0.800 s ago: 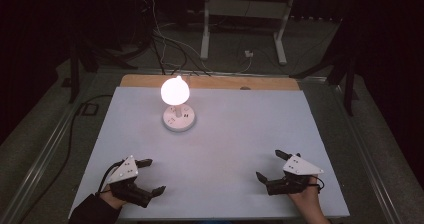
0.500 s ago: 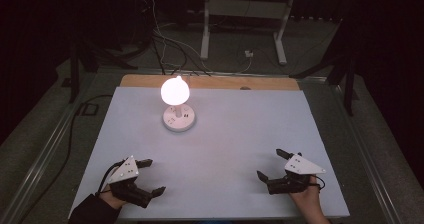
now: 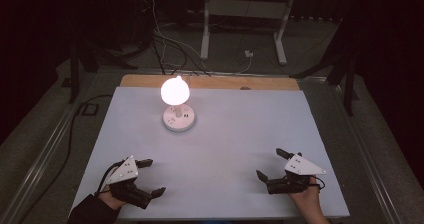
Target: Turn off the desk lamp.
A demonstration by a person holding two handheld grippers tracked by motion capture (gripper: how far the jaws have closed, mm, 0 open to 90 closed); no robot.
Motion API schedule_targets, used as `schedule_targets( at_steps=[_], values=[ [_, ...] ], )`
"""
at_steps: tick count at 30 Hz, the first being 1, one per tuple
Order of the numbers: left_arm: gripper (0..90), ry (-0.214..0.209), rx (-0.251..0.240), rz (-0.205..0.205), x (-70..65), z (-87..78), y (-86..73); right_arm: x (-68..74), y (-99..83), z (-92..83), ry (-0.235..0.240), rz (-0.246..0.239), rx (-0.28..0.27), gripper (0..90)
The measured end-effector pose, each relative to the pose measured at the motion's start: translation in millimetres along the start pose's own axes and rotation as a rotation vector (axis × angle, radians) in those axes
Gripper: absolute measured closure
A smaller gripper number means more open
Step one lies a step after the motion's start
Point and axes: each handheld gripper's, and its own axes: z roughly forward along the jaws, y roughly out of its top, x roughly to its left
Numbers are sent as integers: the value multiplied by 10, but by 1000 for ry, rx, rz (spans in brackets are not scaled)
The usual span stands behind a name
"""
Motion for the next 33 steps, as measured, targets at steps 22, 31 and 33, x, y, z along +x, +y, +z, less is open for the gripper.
schedule_targets(
  at_steps=[22,31,33],
  values=[
    [3,21,-37,-25,31,-6,242,5,14,-16,-2,16,-22,0],
    [3,65,-39,-26,119,52,398,7,16,-12,-2,21,-24,0],
    [3,68,-37,-25,126,69,418,7,16,-12,-2,17,-25,0]
  ],
)
